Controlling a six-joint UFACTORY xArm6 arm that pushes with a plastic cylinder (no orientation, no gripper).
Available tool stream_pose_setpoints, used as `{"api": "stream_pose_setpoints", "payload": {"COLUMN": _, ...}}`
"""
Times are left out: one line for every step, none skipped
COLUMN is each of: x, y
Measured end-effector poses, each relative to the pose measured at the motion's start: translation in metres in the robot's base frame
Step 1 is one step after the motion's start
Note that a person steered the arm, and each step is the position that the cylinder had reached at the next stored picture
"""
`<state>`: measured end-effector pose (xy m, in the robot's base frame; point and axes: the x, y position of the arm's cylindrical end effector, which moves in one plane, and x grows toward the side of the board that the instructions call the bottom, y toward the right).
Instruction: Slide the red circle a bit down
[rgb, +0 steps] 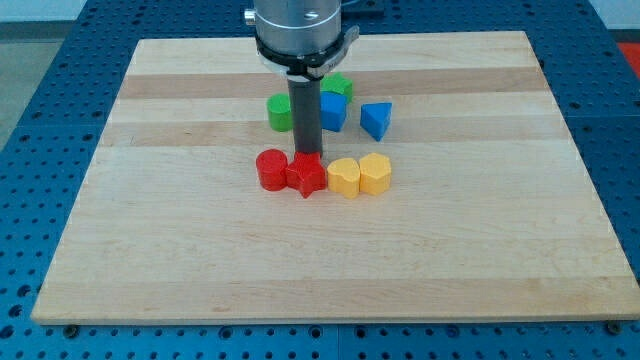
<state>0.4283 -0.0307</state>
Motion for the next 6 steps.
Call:
{"api": "stream_pose_setpoints", "payload": {"x": 0.004, "y": 0.0}}
{"api": "stream_pose_setpoints", "payload": {"x": 0.003, "y": 0.0}}
{"api": "stream_pose_setpoints", "payload": {"x": -0.004, "y": 0.0}}
{"api": "stream_pose_setpoints", "payload": {"x": -0.013, "y": -0.005}}
{"api": "stream_pose_setpoints", "payload": {"x": -0.013, "y": -0.024}}
{"api": "stream_pose_setpoints", "payload": {"x": -0.011, "y": -0.032}}
